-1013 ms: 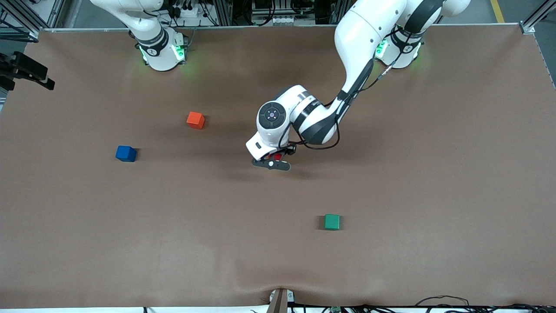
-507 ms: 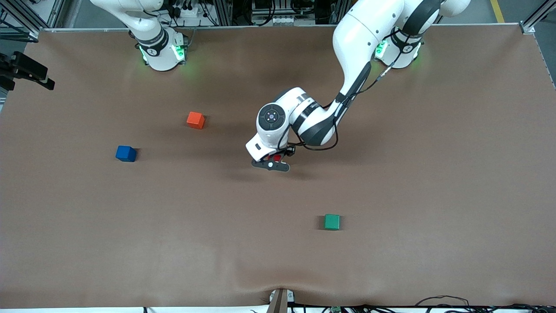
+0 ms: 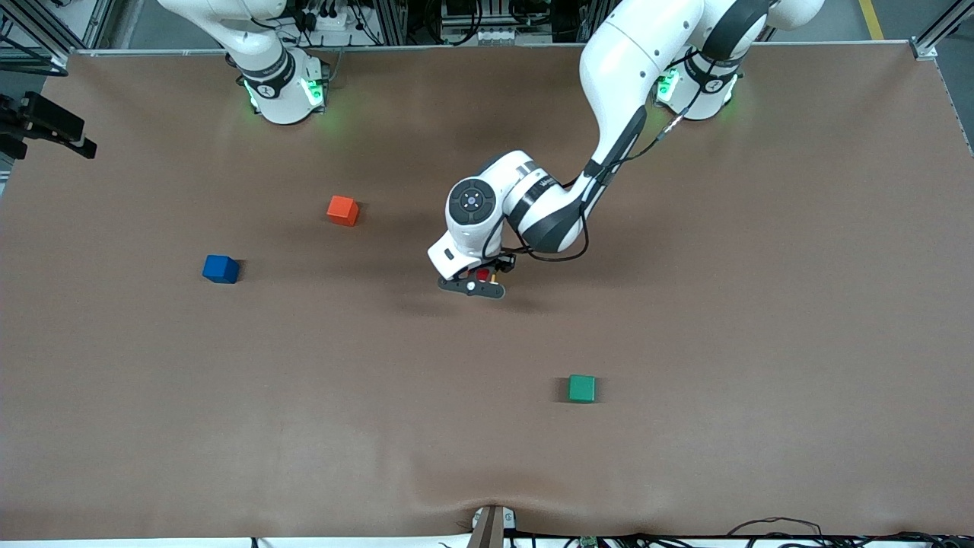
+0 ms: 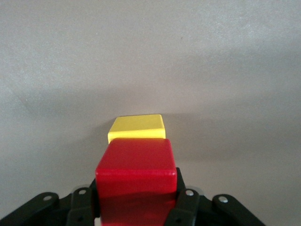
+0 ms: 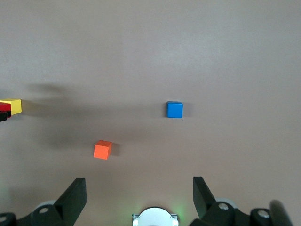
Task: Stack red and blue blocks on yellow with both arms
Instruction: 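Lower the red cube onto the yellow cube with the left gripper, then open the left gripper and withdraw while the right gripper reaches the blue cube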
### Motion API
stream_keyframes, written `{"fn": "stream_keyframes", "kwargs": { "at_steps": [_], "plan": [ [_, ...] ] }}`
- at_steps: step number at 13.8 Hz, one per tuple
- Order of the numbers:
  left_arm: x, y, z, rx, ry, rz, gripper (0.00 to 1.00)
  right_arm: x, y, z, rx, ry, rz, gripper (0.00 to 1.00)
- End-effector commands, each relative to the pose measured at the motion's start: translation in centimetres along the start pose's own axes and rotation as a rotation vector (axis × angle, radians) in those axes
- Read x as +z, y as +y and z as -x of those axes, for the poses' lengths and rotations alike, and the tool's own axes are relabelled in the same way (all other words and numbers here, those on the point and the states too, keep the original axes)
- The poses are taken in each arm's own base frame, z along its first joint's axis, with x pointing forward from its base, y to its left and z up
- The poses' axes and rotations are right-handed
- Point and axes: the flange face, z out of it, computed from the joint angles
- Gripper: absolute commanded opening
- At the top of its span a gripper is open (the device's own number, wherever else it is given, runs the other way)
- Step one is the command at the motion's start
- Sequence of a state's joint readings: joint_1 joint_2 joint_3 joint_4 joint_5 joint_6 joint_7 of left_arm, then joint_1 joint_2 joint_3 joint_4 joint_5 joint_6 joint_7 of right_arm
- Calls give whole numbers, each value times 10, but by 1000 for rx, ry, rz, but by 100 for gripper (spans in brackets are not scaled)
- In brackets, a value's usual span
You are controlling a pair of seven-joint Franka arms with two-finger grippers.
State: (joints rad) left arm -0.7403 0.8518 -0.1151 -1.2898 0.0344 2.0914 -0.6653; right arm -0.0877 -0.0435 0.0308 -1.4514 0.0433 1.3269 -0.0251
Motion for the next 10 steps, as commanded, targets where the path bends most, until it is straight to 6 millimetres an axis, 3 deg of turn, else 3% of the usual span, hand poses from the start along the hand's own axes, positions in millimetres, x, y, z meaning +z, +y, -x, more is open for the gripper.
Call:
{"fn": "stream_keyframes", "kwargs": {
  "at_steps": [1, 3, 5, 10],
  "plan": [
    [5, 3, 0, -6, 10, -8, 99, 1, 1, -6, 9, 0, -15, 100],
    [-1, 8, 3, -11, 13, -8, 100, 3, 3, -7, 12, -1, -13, 100],
    [-6, 7, 3, -14, 16, -6, 100, 30, 7, -31, 14, -45, -11, 100],
    [-59, -2, 8, -23, -7, -32, 100, 32, 4, -32, 8, -52, 0, 100]
  ]
}}
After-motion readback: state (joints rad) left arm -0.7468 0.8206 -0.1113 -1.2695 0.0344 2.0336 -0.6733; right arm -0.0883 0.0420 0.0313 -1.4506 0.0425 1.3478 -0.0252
